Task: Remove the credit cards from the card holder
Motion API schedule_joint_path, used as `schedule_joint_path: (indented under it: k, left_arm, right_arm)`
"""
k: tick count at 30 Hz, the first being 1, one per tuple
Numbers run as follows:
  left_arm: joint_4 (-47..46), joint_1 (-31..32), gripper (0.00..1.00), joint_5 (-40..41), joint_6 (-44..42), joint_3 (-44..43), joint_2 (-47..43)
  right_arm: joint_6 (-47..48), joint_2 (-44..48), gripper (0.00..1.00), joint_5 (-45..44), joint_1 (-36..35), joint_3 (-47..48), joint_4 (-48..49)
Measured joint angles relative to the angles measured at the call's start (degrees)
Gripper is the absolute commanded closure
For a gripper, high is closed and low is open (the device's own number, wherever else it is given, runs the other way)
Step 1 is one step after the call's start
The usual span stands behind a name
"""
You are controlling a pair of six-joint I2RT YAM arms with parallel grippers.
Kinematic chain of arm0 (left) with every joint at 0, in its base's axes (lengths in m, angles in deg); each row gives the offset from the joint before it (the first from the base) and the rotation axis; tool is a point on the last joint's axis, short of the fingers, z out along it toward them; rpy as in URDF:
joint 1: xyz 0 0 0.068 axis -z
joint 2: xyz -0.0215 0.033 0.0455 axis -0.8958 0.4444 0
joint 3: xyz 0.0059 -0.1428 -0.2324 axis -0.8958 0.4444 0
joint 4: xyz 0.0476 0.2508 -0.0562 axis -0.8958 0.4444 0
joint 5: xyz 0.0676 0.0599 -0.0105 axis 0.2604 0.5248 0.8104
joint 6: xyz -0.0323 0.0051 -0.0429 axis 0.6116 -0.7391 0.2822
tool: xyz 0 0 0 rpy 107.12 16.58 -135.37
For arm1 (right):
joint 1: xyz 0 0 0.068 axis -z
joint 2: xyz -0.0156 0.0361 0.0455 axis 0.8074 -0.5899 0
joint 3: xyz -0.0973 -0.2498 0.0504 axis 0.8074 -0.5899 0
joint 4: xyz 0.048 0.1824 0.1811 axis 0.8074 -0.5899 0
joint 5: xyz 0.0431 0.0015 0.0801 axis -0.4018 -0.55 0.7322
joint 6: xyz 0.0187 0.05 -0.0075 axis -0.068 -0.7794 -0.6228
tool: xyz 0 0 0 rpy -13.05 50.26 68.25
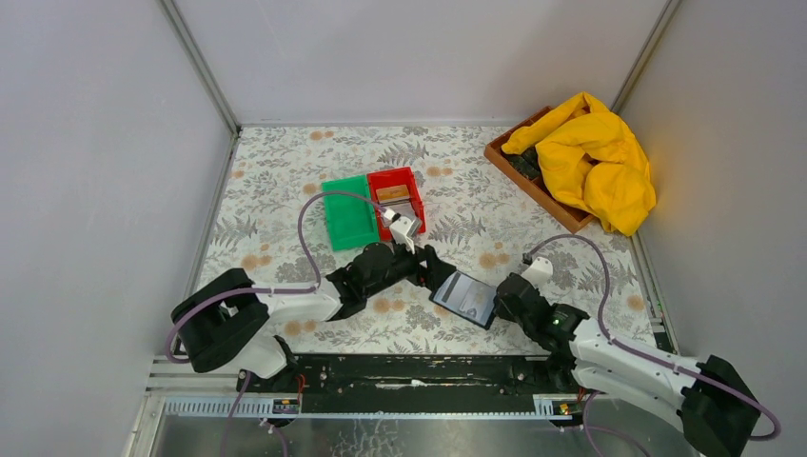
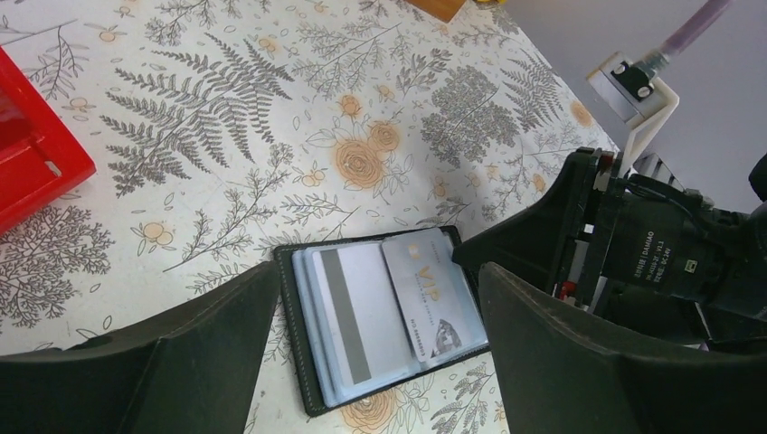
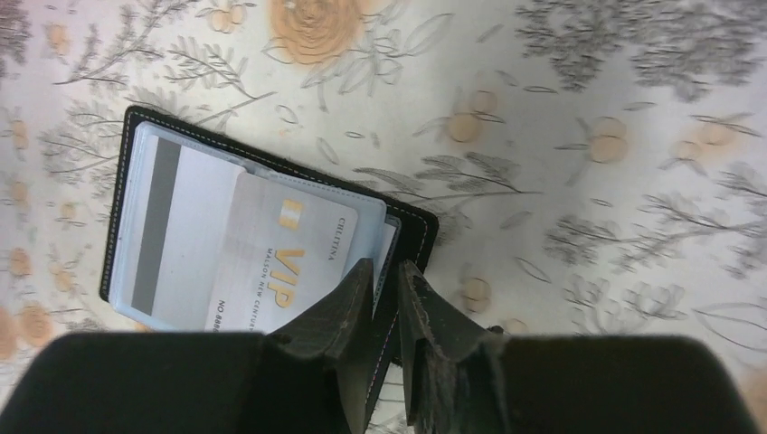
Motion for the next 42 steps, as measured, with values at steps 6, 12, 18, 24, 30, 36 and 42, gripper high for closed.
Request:
schedule_joint_path:
  k: [6,12,18,24,30,36,42]
  left_arm:
    - [0.72,0.0,0.17,1.31,1.7,-0.79,1.92]
    - [0.46,0.0,0.28,2.27,3.39,-0.79,2.38]
    - [-0.22,-0.11,0.01,4.07,9.14,0.2,2.47]
    - [1.46,-1.7,0.19,-2.82,14.75,-1.75,8.02]
    - [8.48,-1.88,0.31,-8.44,17.53,-7.48,10.25]
    - [16.76,-1.95,0.26,-12.74,17.9,-12.59,12.07]
    - [20.39,-1.95,0.05,-14.78,19.3,-9.84,9.44]
  right_arm:
    - [3.08,-7.43,0.77,4.2,2.36,0.76,10.01]
    - [6.67,-15.45,0.78,8.96,5.35,3.43,17.27]
    - [8.46,-20.24,0.79,12.31,6.14,6.01,19.52]
    - [10.14,-11.65,0.79,11.96,6.14,5.77,16.87]
    - [11.82,-1.09,0.79,9.92,6.14,5.79,10.6]
    - [12.26,0.74,0.79,10.6,6.14,5.22,9.4]
    - [13.29,-3.52,0.8,13.4,6.14,5.14,9.14]
